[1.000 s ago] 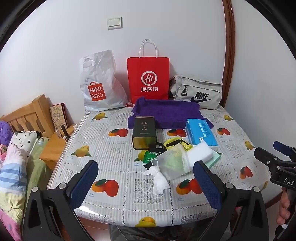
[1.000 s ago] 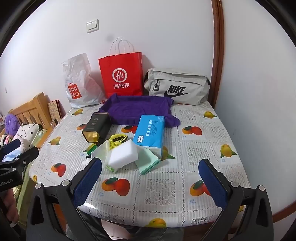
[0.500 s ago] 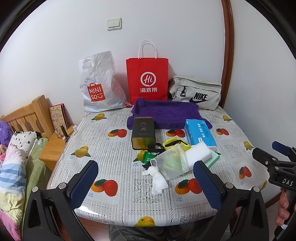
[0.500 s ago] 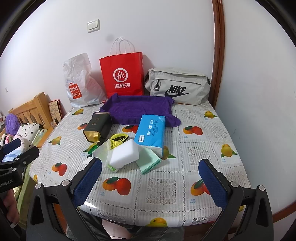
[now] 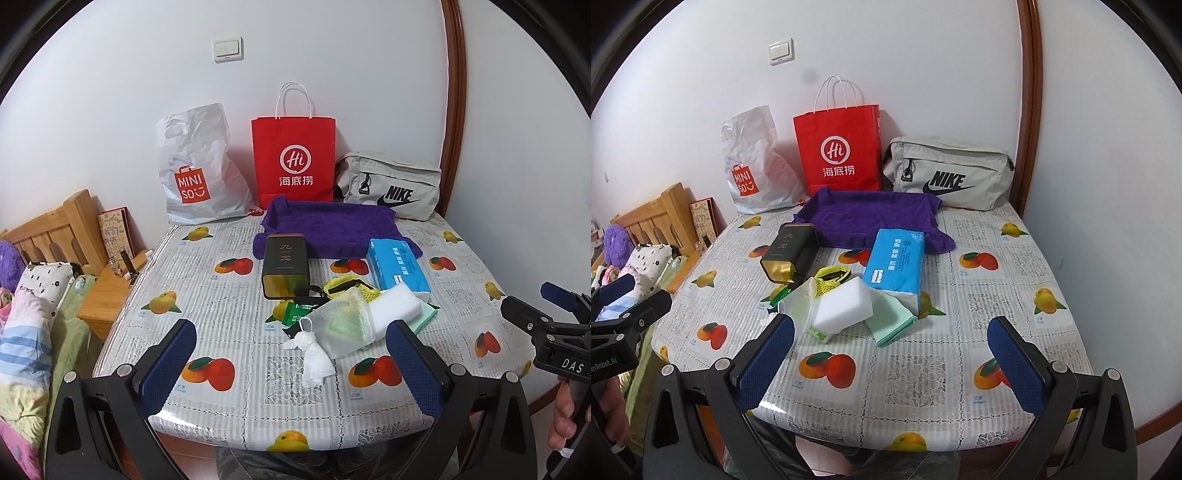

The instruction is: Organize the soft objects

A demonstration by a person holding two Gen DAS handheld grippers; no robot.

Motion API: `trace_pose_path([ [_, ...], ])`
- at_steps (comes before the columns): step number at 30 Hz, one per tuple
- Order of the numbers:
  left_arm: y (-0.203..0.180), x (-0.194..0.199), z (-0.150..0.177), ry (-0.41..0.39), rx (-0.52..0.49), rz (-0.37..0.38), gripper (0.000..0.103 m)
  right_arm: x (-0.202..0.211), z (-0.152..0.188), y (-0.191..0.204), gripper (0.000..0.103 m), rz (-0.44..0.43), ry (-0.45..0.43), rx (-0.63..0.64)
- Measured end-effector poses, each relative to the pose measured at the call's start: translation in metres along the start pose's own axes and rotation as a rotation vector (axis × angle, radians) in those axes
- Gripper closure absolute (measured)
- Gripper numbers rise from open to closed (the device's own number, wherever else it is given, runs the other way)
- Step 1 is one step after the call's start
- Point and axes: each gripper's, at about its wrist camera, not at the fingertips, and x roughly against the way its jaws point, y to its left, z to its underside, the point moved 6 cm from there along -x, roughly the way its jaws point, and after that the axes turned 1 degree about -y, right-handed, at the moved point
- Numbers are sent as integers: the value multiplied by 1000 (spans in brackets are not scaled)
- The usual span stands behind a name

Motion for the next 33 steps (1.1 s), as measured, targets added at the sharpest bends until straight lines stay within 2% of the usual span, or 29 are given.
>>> trace_pose_path([
  [33, 4, 2, 1, -2, 3, 7, 0, 2, 1, 0, 0, 4, -2, 2],
])
